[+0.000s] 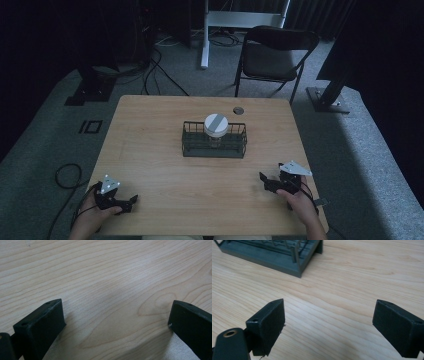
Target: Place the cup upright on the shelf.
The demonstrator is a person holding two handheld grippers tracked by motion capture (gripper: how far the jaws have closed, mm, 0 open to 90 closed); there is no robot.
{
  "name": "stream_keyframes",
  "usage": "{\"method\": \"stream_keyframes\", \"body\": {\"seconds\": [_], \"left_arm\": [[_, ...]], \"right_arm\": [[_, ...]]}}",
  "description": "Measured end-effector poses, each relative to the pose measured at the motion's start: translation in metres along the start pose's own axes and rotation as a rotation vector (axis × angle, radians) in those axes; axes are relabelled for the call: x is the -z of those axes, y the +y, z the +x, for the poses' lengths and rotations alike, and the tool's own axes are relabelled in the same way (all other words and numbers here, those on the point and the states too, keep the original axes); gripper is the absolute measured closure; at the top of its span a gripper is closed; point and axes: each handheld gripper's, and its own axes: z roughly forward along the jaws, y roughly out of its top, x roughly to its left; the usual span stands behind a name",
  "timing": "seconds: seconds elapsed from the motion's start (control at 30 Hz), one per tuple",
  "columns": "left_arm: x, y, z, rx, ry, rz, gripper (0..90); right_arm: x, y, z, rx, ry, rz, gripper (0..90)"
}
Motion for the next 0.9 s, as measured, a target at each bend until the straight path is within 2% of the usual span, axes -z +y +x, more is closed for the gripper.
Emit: {"method": "stream_keyframes", "body": {"seconds": [0.33, 0.43, 0.73, 0.9], "left_arm": [[0.0, 0.0, 0.0, 0.0, 0.0, 0.0, 0.8], [0.0, 0.0, 0.0, 0.0, 0.0, 0.0, 0.8], [0.0, 0.0, 0.0, -0.001, 0.0, 0.001, 0.8], [0.0, 0.0, 0.0, -0.001, 0.0, 0.0, 0.8]], "right_arm": [[0.004, -0.008, -0.008, -0.003, -0.015, 0.053, 10.7], [0.004, -0.011, -0.011, -0.026, -0.027, 0.069, 10.7], [0.007, -0.019, -0.018, -0.039, -0.049, 0.125, 10.7], [0.006, -0.021, -0.018, -0.014, -0.056, 0.148, 10.7]]}}
